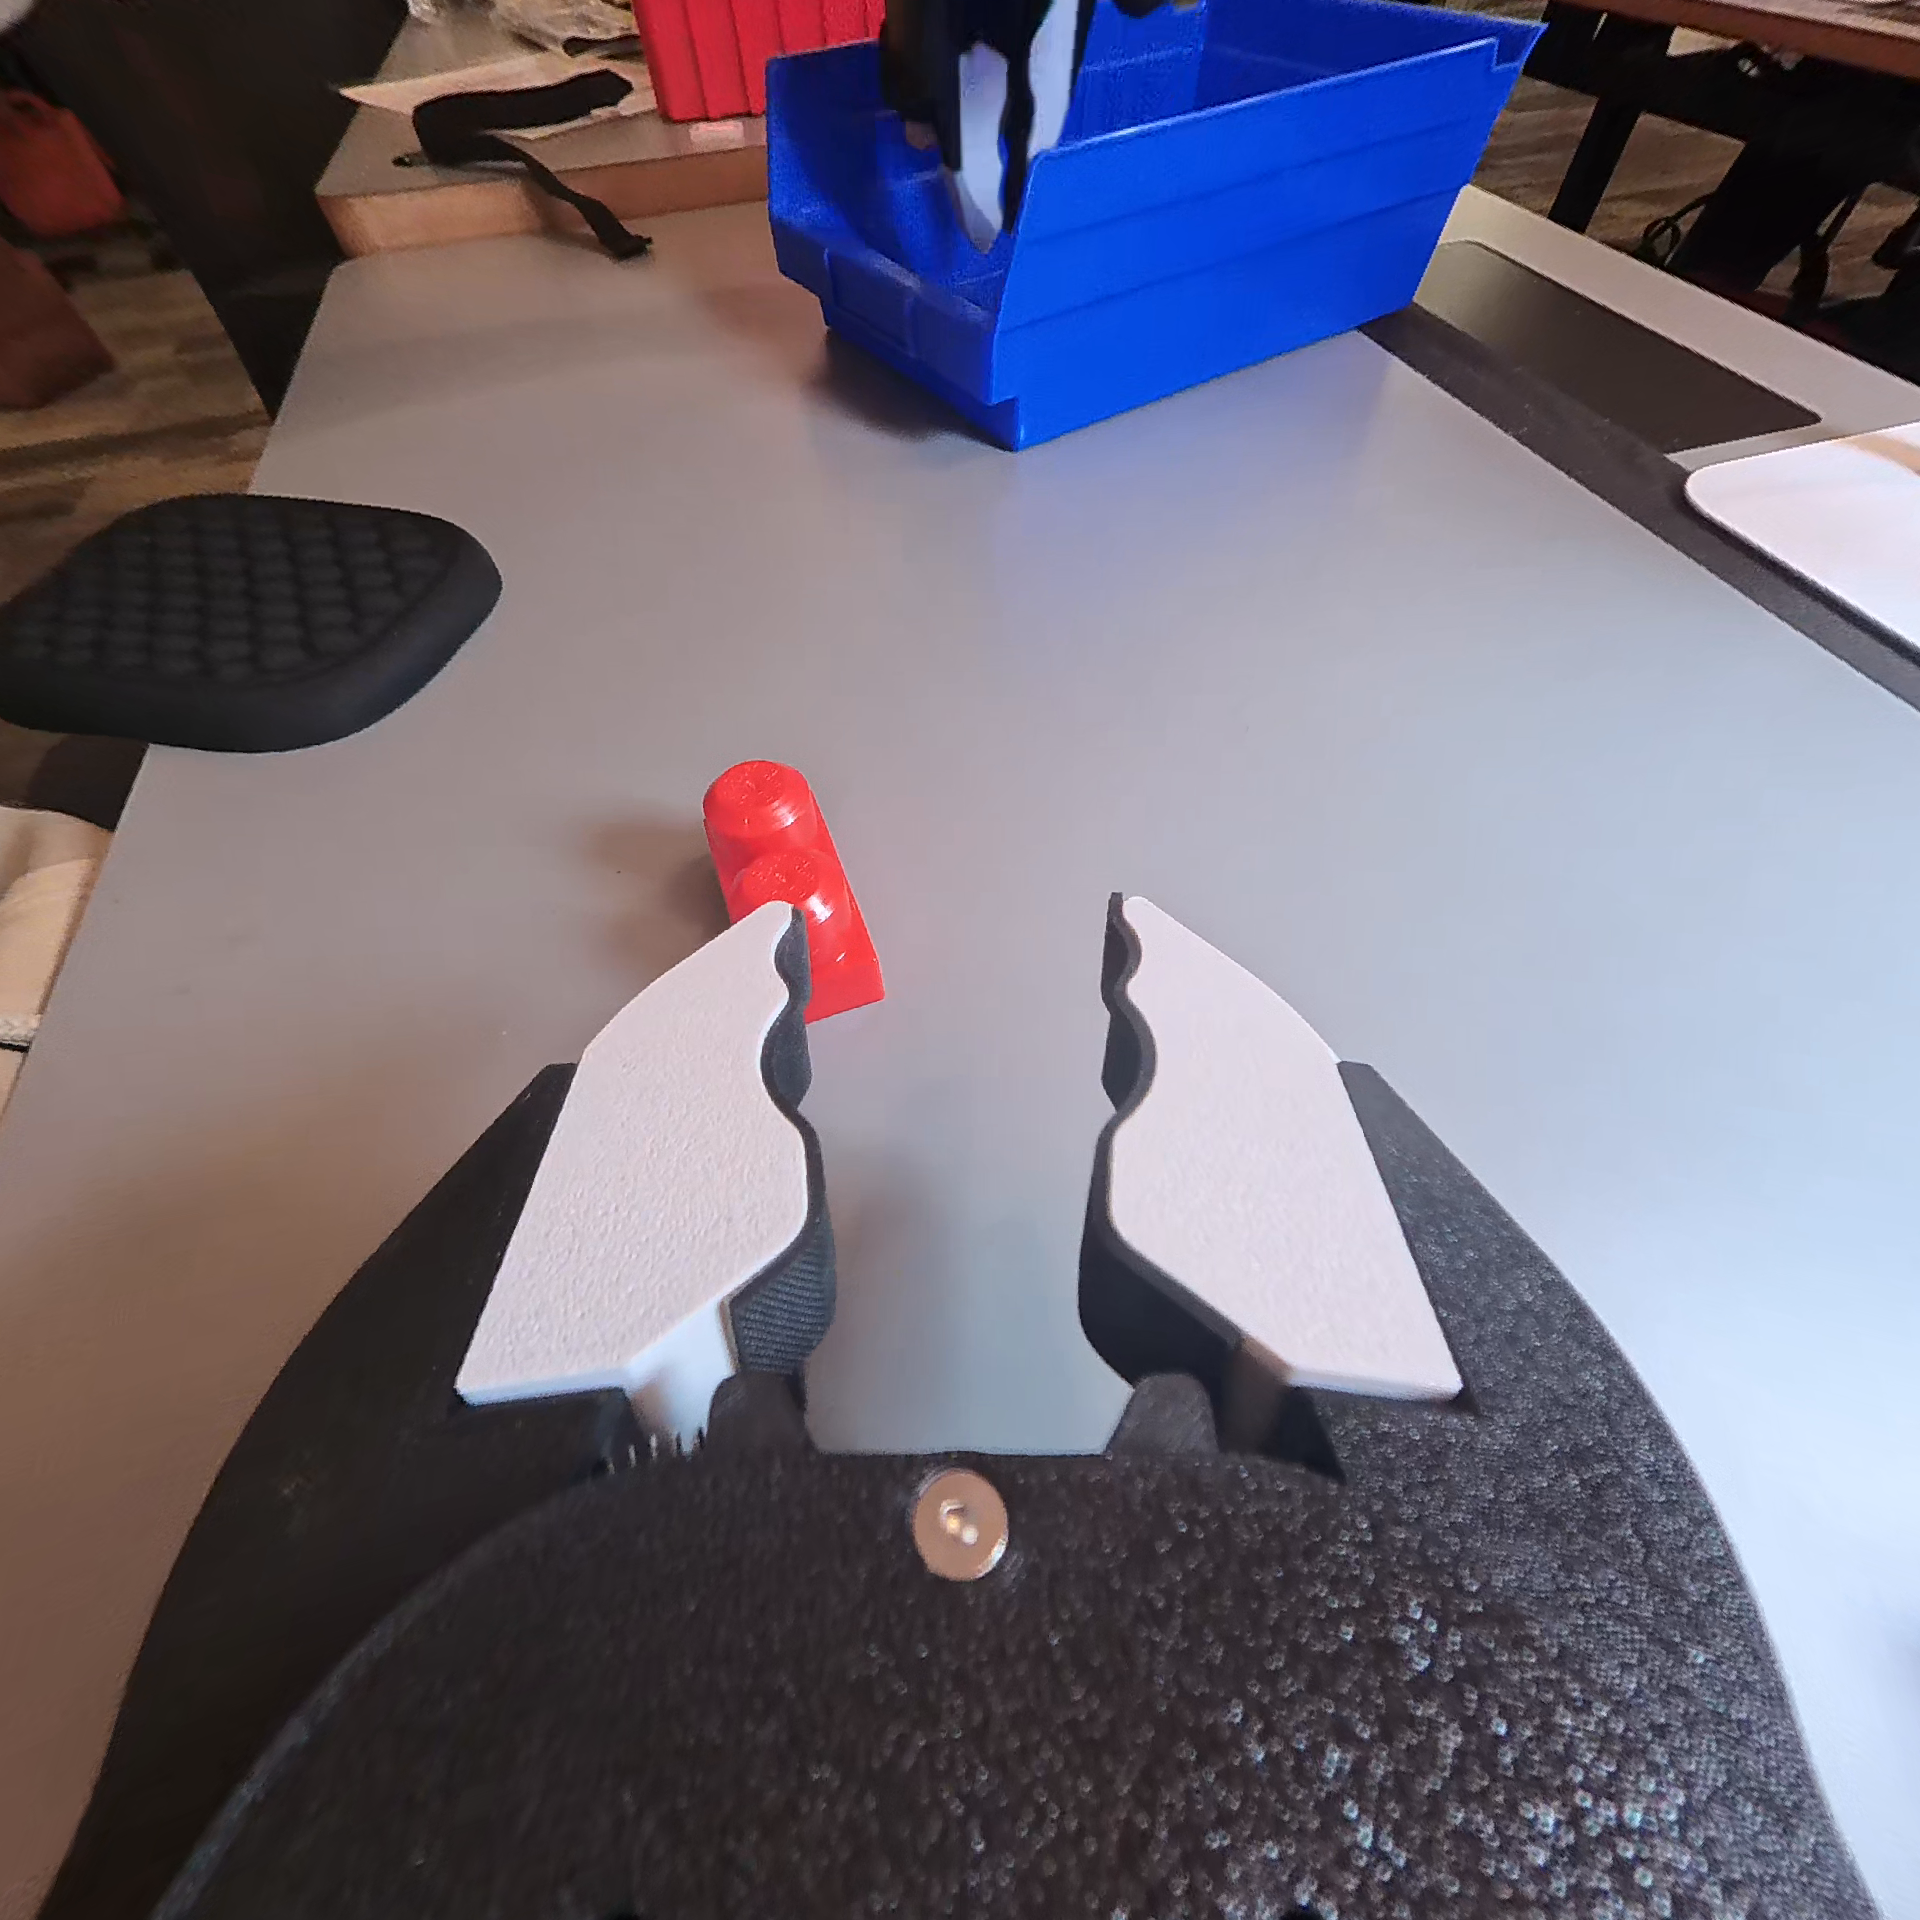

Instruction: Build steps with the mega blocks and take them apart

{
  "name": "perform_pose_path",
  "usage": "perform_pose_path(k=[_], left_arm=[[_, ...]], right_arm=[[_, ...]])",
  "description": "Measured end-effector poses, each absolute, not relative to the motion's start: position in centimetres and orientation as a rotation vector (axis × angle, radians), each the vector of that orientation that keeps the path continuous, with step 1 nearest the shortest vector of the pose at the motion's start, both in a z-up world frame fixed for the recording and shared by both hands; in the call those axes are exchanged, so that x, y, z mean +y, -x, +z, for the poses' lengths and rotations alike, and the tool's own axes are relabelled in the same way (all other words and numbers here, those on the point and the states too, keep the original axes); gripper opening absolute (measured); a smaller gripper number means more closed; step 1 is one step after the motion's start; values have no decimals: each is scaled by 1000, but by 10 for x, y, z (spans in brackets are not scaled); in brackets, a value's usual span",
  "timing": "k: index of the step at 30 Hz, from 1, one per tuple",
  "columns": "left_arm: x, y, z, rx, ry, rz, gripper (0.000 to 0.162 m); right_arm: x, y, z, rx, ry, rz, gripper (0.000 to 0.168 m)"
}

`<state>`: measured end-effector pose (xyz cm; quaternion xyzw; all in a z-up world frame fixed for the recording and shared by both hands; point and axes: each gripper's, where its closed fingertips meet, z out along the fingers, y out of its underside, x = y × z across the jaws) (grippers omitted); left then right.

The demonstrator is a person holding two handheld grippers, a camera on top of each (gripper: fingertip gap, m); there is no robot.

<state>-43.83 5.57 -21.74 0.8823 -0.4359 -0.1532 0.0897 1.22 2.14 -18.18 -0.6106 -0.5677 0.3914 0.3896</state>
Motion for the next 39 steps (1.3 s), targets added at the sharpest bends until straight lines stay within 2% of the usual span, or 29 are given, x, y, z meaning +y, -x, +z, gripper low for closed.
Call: perform_pose_path(k=[6,9,11,13,17,19,21,25,27,33,34,36,39], left_arm=[[76,435,-217,-1360,-2702,-545,56],[89,427,-229,-1316,-2815,-499,66],[100,421,-238,-1276,-2917,-432,65],[106,412,-241,-1229,-3005,-319,40],[97,412,-225,-1188,-2994,-332,39],[95,403,-197,-1222,-3033,-369,39],[92,394,-160,-1347,-3001,-587,39],[77,309,-109,-1684,-3008,-699,39],[59,241,-112,-1924,-2956,-584,39],[9,57,-173,-2463,-2797,-124,39],[5,40,-178,-2511,-2774,-70,39],[1,19,-182,-2590,-2742,-16,39],[-5,9,-168,-2651,-2776,253,38]], right_arm=[[20,-12,-183,-1455,1549,992,55],[19,-11,-182,-1455,1545,993,55],[19,-12,-181,-1451,1544,994,54],[20,-12,-180,-1446,1543,993,54],[20,-12,-175,-1430,1526,997,53],[19,-11,-171,-1424,1511,999,53],[17,-10,-168,-1420,1498,1000,53],[13,-2,-160,-1401,1466,978,55],[8,3,-155,-1394,1439,950,55],[-11,18,-160,-1450,1372,828,60],[-12,19,-164,-1468,1373,810,57],[-13,17,-171,-1503,1363,779,37],[-14,11,-151,-1450,1288,866,37]])
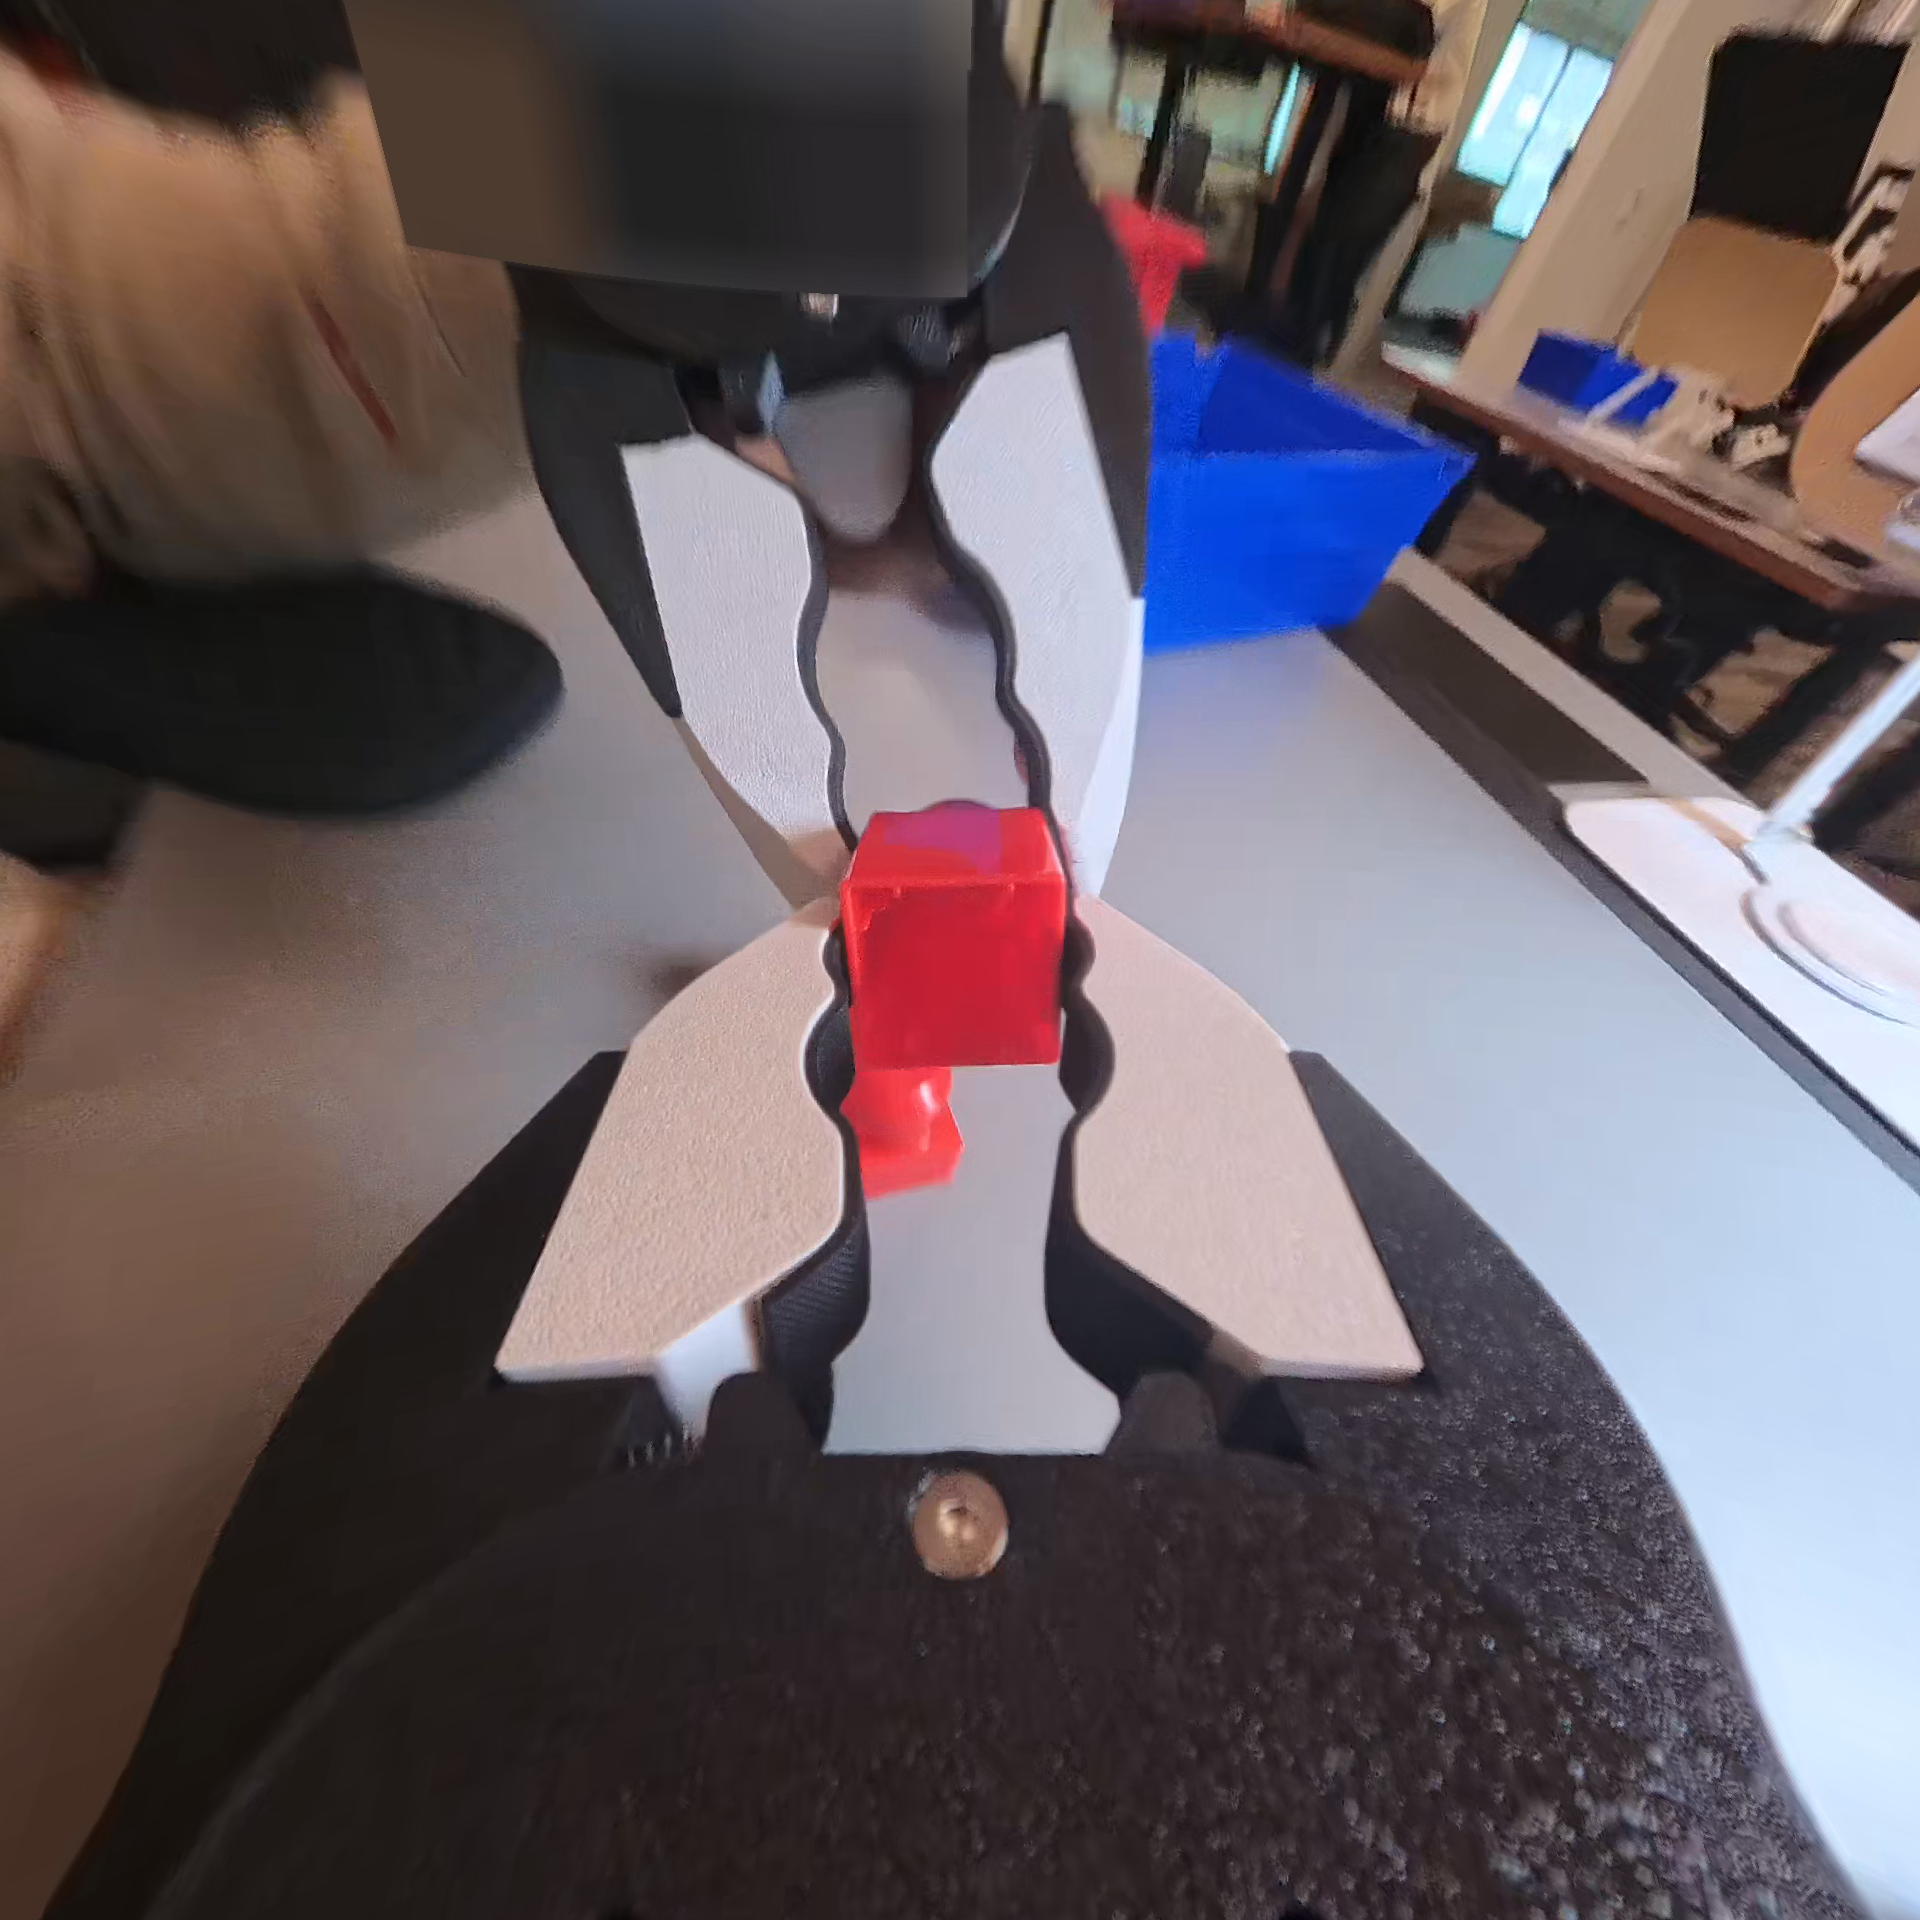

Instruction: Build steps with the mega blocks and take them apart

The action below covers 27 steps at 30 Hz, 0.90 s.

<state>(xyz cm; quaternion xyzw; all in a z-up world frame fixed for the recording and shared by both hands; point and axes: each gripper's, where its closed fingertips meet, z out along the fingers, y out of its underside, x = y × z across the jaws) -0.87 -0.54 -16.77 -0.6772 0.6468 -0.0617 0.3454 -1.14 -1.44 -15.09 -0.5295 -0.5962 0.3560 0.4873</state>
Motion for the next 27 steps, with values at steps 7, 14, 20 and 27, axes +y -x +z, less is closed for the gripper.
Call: perform_pose_path(k=[7,14,20,27], left_arm=[[-15,-2,-90,1155,1488,-981,38],[-17,-3,-95,1193,1507,-977,26],[-10,-3,-110,1220,1550,-858,0],[12,21,-122,1176,1639,-744,5]], right_arm=[[-13,-13,-83,-1077,1145,1430,37],[-20,3,-128,-1303,1288,1340,37],[-17,8,-172,-1533,1391,976,1],[6,0,-172,-1471,1444,857,14]])
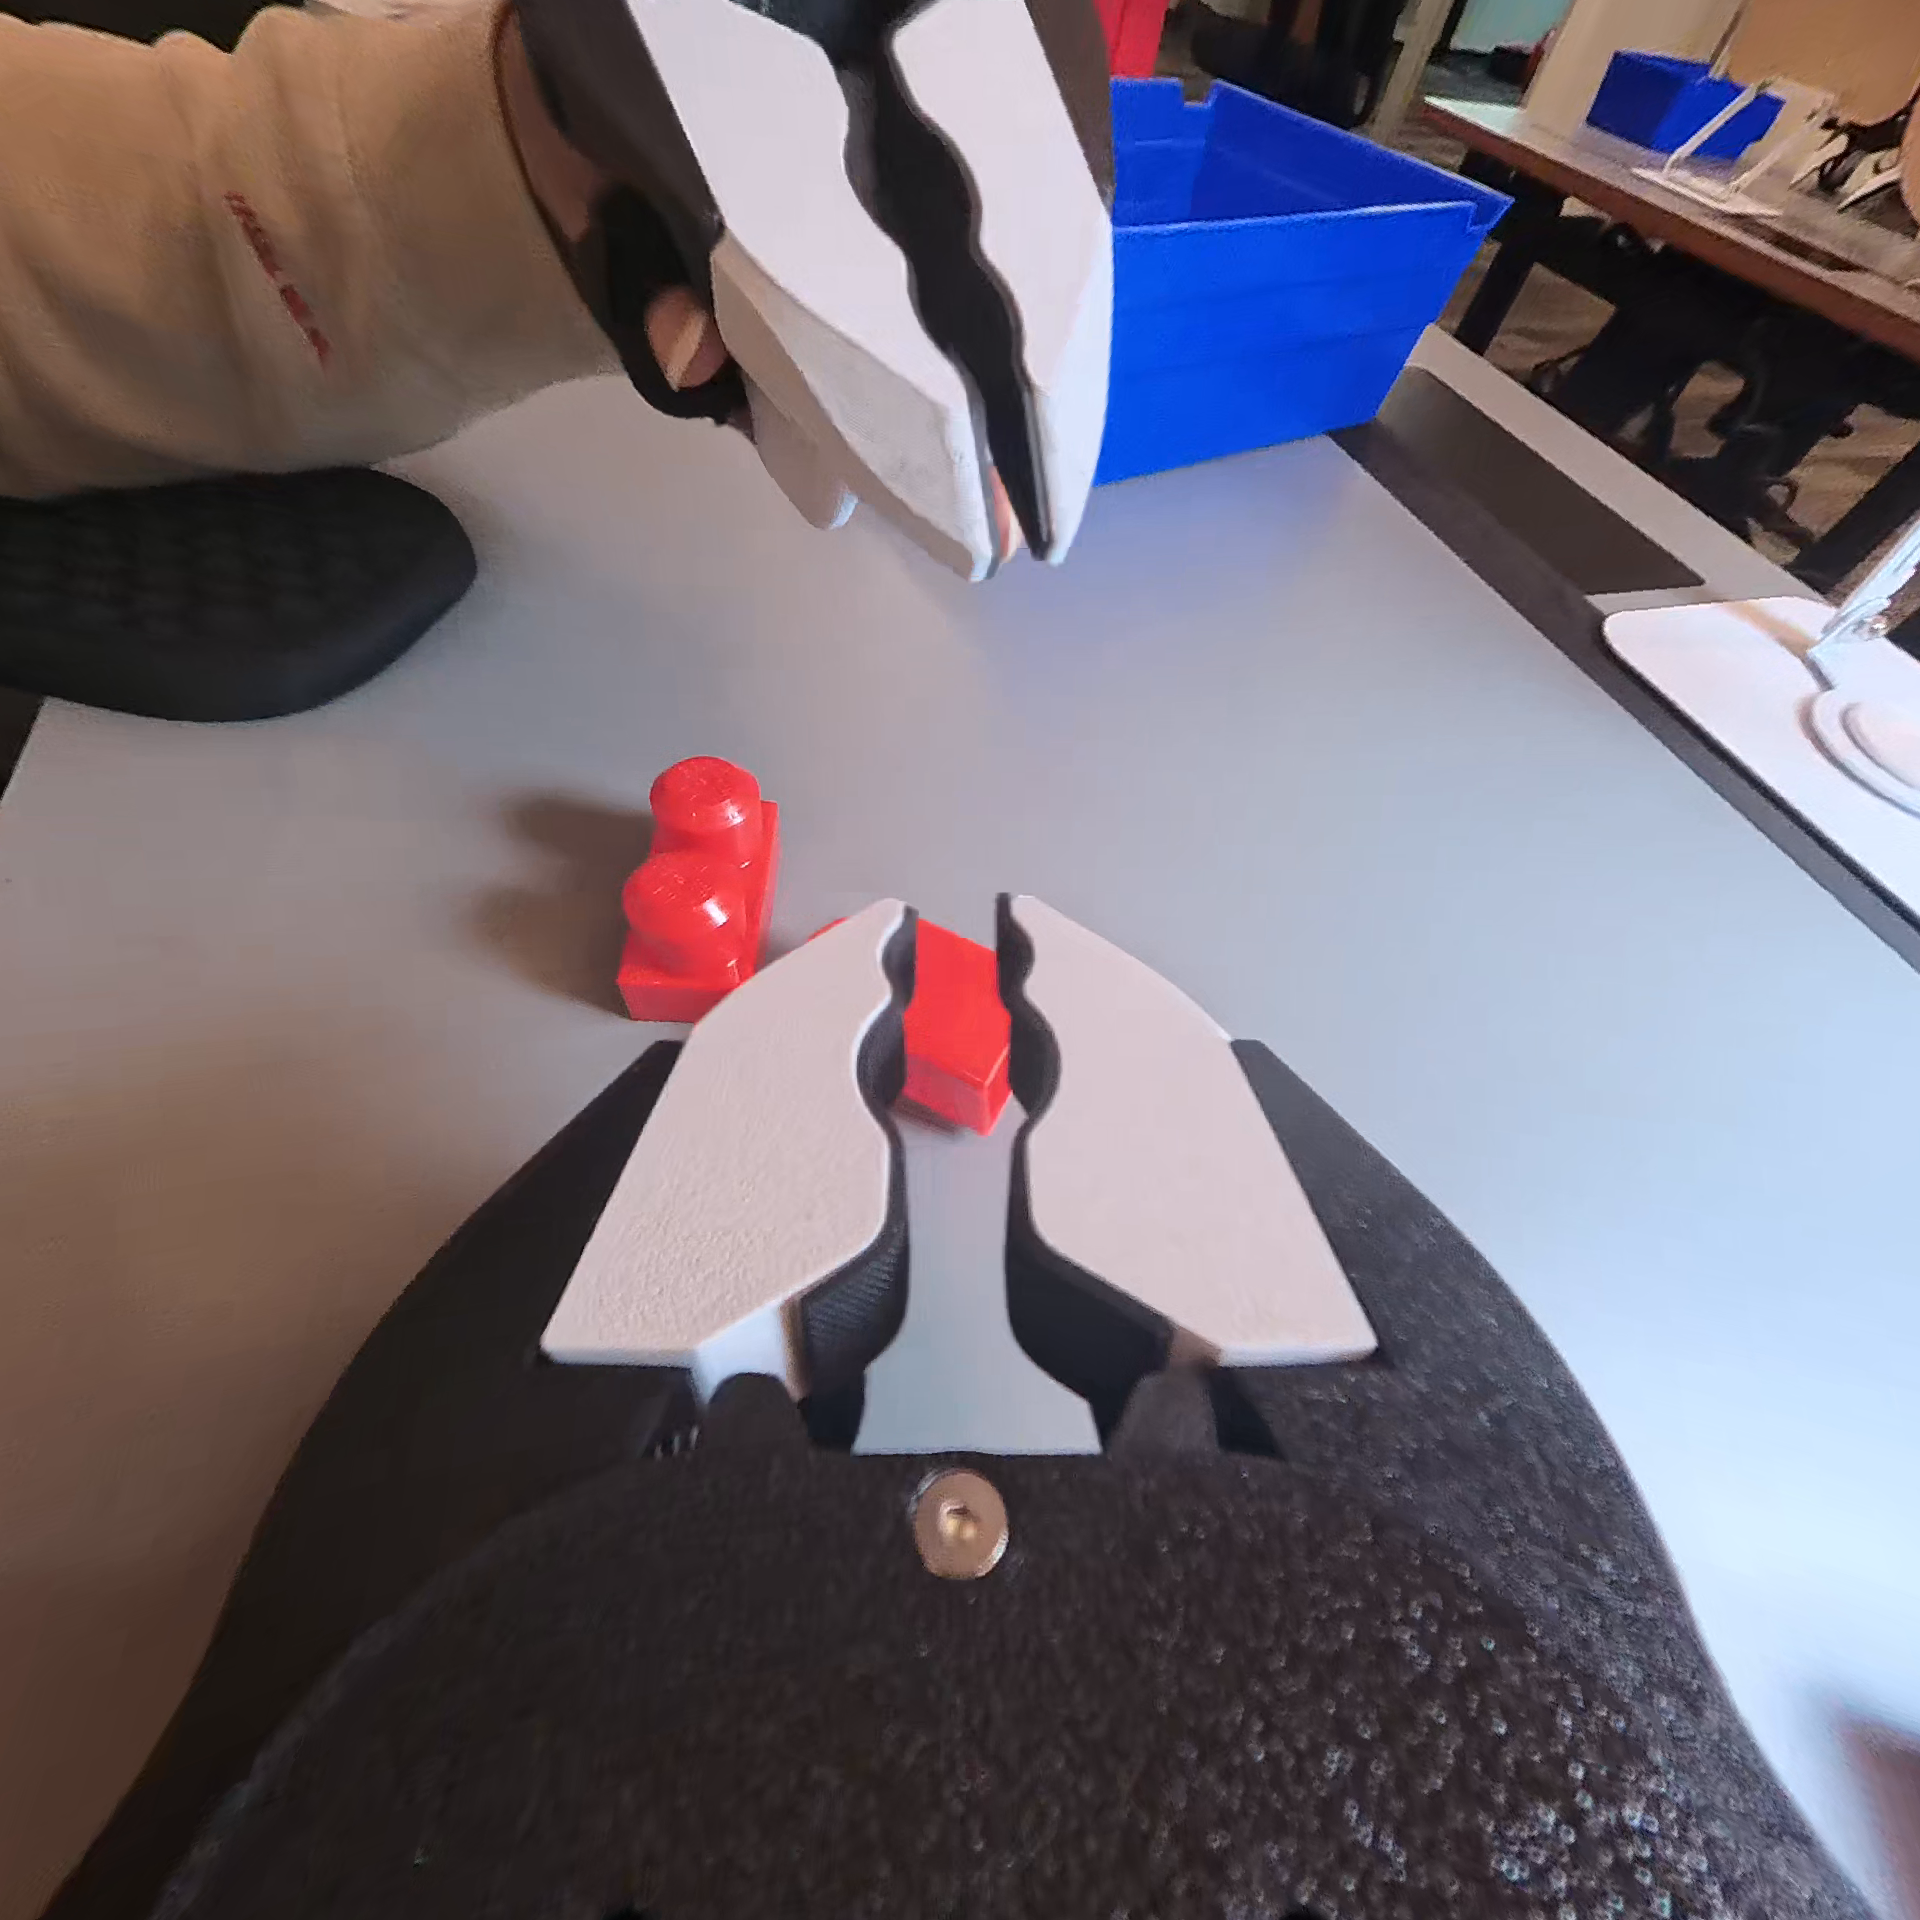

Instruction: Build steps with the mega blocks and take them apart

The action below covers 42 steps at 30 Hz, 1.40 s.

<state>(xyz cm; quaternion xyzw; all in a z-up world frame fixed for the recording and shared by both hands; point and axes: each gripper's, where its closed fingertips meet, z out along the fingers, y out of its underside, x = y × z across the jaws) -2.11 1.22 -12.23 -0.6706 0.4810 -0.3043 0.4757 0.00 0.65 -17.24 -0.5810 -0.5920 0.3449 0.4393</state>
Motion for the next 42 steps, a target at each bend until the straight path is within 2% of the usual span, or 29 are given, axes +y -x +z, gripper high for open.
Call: perform_pose_path(k=[3,9,11,13,18,23,25,27,29,30,33,36,39,42], left_arm=[[8,31,-145,1280,1718,-733,23],[-50,57,-211,1728,1958,-819,63],[-53,60,-234,1838,1997,-685,60],[-49,54,-246,1898,1976,-571,36],[-43,38,-219,1830,1905,-546,35],[-49,12,-175,1760,1692,-539,35],[-46,6,-155,1673,1598,-606,29],[-39,3,-126,1503,1464,-728,29],[-39,6,-96,1348,1377,-919,41],[-34,8,-88,1290,1374,-953,42],[-25,8,-84,1206,1369,-971,47],[-28,-3,-87,1200,1357,-1008,48],[-34,-10,-86,1194,1339,-1084,38],[-33,-11,-87,1161,1351,-1134,35]], right_arm=[[-1,2,-179,-1553,1412,827,31],[-31,11,-195,-1738,1353,772,38],[-37,14,-196,-1755,1361,790,40],[-40,15,-197,-1752,1393,820,43],[-46,19,-198,-1740,1449,827,53],[-44,23,-199,-1747,1398,731,38],[-38,23,-183,-1674,1365,762,37],[-33,20,-157,-1549,1343,904,37],[-30,15,-133,-1405,1295,1076,37],[-29,13,-121,-1332,1259,1159,37],[-32,7,-96,-1206,1180,1337,37],[-37,8,-94,-1198,1161,1376,37],[-39,10,-96,-1194,1164,1384,37],[-36,11,-98,-1189,1178,1371,37]])
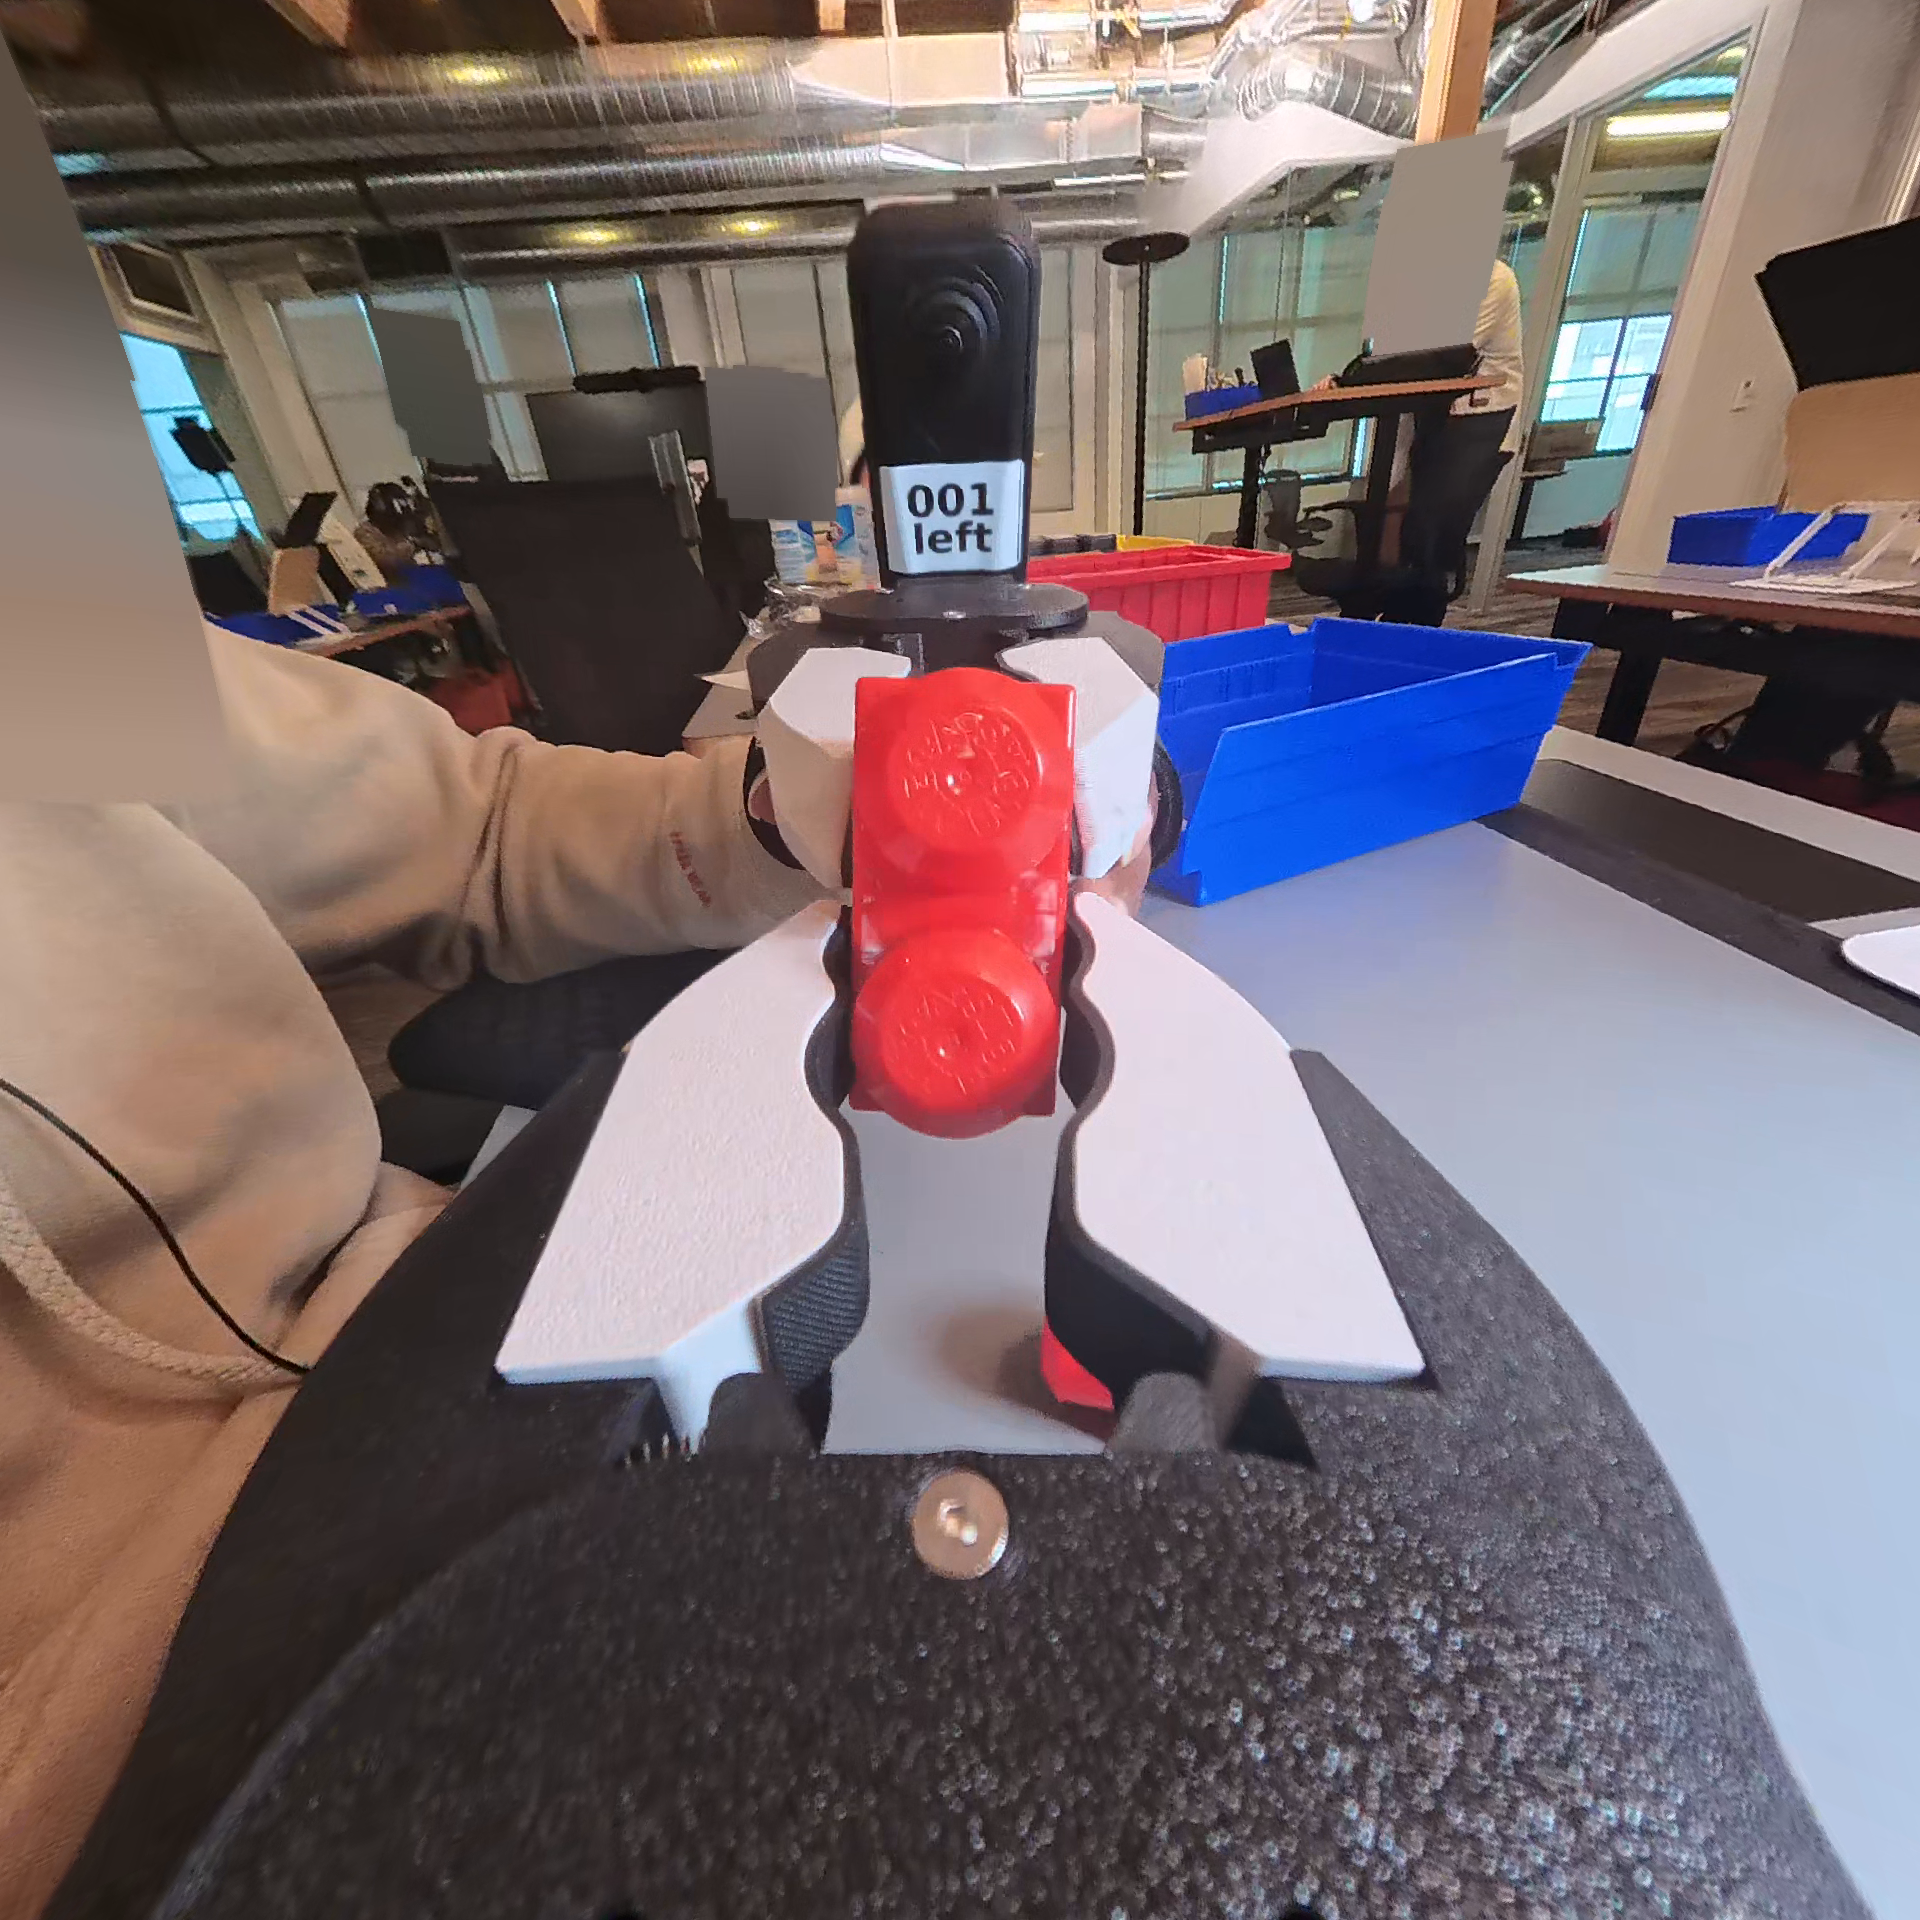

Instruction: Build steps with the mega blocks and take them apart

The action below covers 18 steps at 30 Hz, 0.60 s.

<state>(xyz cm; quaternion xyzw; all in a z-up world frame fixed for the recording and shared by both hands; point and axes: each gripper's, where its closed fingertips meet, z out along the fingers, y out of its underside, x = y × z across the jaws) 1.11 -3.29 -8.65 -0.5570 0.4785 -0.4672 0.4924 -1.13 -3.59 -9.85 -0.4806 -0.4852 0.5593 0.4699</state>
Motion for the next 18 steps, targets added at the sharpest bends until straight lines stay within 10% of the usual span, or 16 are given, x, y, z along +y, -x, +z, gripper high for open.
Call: perform_pose_path(k=[18], left_arm=[[8,38,-71,923,1355,-1139,33]], right_arm=[[2,-3,-166,-1562,1392,892,54]])
